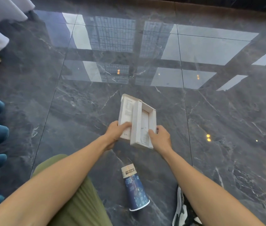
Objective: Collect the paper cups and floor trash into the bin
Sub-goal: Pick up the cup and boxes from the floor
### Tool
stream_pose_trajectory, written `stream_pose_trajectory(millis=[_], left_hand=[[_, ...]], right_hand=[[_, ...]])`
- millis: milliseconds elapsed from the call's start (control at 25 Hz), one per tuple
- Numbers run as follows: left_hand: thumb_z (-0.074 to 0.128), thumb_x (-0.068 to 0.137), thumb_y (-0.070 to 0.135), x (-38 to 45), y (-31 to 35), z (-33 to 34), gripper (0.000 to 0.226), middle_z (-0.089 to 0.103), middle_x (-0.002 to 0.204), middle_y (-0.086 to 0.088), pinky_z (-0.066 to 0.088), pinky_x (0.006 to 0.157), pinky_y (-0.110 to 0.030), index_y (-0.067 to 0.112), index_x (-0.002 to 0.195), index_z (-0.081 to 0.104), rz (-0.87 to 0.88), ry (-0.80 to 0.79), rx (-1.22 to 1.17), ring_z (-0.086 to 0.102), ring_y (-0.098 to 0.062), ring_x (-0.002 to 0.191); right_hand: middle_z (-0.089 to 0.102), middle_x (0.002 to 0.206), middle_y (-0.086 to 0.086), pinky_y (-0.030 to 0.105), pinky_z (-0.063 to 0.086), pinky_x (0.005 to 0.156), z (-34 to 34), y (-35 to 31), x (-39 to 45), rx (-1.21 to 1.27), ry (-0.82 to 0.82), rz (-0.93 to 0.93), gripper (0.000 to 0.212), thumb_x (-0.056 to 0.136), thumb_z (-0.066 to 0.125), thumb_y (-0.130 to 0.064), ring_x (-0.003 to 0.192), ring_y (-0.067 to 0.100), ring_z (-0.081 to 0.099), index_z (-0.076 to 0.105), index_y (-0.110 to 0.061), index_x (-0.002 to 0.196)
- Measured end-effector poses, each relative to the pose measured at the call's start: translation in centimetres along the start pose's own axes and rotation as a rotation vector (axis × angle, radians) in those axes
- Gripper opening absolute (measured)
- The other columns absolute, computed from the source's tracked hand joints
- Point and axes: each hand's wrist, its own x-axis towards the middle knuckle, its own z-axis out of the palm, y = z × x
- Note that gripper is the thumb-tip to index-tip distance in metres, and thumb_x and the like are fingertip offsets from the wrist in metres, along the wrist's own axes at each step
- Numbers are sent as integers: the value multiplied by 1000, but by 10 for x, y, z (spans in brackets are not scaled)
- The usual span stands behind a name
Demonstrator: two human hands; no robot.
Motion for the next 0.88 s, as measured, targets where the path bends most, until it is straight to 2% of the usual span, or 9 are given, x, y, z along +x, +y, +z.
stream_pose_trajectory(millis=[80, 160, 200, 280, 360, 520, 640, 720, 880], left_hand=[[70, 90, 60, -4, -1, -4, 53, 79, 102, -3, 57, 72, -32, 14, 116, 70, 13, -33, -33, 75, -20, 88], [78, 76, 70, -4, -8, -7, 69, 80, 108, -2, 59, 80, -34, 16, 118, 69, 67, -86, 23, 77, -20, 97], [83, 74, 65, -6, -10, -9, 69, 80, 111, -2, 58, 82, -32, 17, 121, 70, 93, -117, 39, 77, -19, 101], [85, 82, 44, -11, -14, -14, 48, 82, 108, 0, 57, 79, -27, 18, 120, 72, 107, -155, 39, 77, -18, 100], [82, 86, 32, -12, -16, -24, 36, 81, 104, -1, 55, 73, -25, 17, 117, 72, 94, -121, 14, 76, -20, 97], [89, 79, 26, -11, -20, -40, 53, 74, 107, -1, 54, 70, -30, 12, 123, 62, 83, 90, -77, 71, -18, 95], [93, 75, 28, -2, -25, -48, 74, 67, 121, -4, 54, 84, -34, 10, 133, 50, 71, 243, -128, 66, -22, 109], [94, 71, 32, 4, -26, -48, 83, 64, 127, -5, 55, 91, -38, 10, 136, 47, 61, 261, -129, 64, -24, 115], [96, 52, 47, 9, -26, -42, 101, 66, 126, -2, 58, 98, -45, 14, 134, 49, 64, 235, -101, 66, -22, 115]], right_hand=[[64, 103, 6, 41, 50, 76, 5, -6, -10, -74, 48, -71, 21, 98, 56, -28, 93, 28, 62, 59, -10, 107], [59, 105, 5, 43, 51, 79, 12, -9, -18, -178, 88, -134, 20, 98, 56, -29, 92, 28, 60, 55, -11, 107], [58, 105, 5, 43, 50, 79, 15, -10, -19, -211, 91, -163, 21, 98, 56, -30, 91, 28, 59, 55, -11, 107], [58, 106, 4, 40, 48, 79, 22, -13, -23, -219, 62, -217, 23, 99, 55, -33, 91, 26, 58, 56, -12, 109], [65, 108, 2, 42, 53, 83, 30, -13, -27, -104, 1, -233, 30, 100, 52, -40, 95, 23, 63, 61, -15, 115], [69, 117, -1, 51, 57, 95, 43, 7, -43, 157, -99, -45, 55, 91, 45, -63, 106, 21, 68, 60, -22, 124], [58, 133, 2, 43, 50, 100, 49, 43, -68, -76, -287, 30, 77, 80, 59, -71, 117, 25, 63, 51, -17, 134], [48, 134, 3, 39, 45, 93, 56, 65, -82, -369, -434, -6, 93, 69, 69, -76, 121, 28, 58, 43, -15, 134], [58, 128, 6, 41, 52, 94, 74, 85, -92, -669, -617, 2, 89, 63, 78, -69, 117, 30, 64, 44, -15, 125]])
